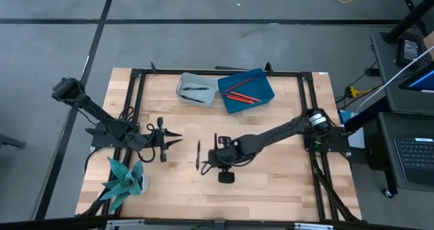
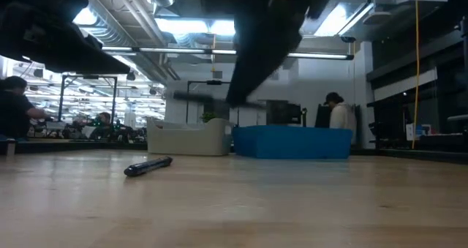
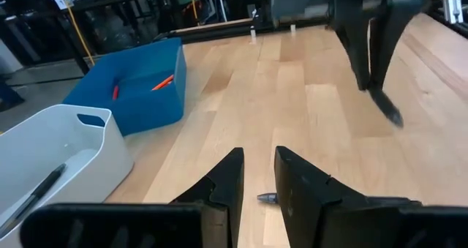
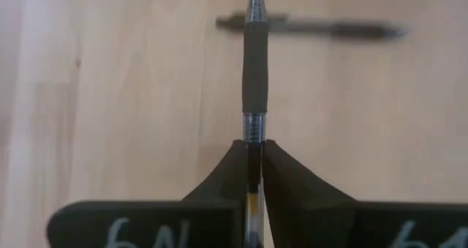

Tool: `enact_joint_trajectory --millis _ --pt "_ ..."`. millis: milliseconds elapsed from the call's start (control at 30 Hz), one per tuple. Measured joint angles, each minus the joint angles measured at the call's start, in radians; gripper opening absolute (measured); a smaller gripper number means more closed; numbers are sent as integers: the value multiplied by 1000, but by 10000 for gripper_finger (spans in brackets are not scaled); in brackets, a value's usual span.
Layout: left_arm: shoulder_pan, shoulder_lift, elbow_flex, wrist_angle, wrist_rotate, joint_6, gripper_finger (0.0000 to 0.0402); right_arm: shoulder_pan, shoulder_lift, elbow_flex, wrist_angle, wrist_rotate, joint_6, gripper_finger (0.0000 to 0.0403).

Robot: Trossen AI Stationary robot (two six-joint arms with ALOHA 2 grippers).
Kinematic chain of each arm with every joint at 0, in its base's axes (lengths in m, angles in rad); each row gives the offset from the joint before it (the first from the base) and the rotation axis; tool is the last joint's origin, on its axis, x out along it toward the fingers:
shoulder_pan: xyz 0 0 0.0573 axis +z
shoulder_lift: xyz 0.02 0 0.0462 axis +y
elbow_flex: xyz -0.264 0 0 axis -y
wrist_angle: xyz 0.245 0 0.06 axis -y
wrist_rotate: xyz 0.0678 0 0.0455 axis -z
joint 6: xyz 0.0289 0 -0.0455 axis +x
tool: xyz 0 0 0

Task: Sort pens & pencils
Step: Put the black pen into the gray bin

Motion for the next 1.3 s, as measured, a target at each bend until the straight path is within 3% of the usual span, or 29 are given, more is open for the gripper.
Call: enact_joint_trajectory --millis 333,633,867,1033,1300 --pt "0 0 0 22 0 0 72 63 -142 -23 -28 273 3 26" --pt "0 0 0 30 0 0 72 71 -304 -286 253 302 -27 26" --pt "0 0 1 79 0 5 72 37 -445 -597 705 280 -125 25" --pt "8 4 1 136 8 16 72 -20 -478 -775 1069 138 -208 25" --pt "150 45 2 317 220 60 72 -127 -477 -901 1319 -22 -230 25"
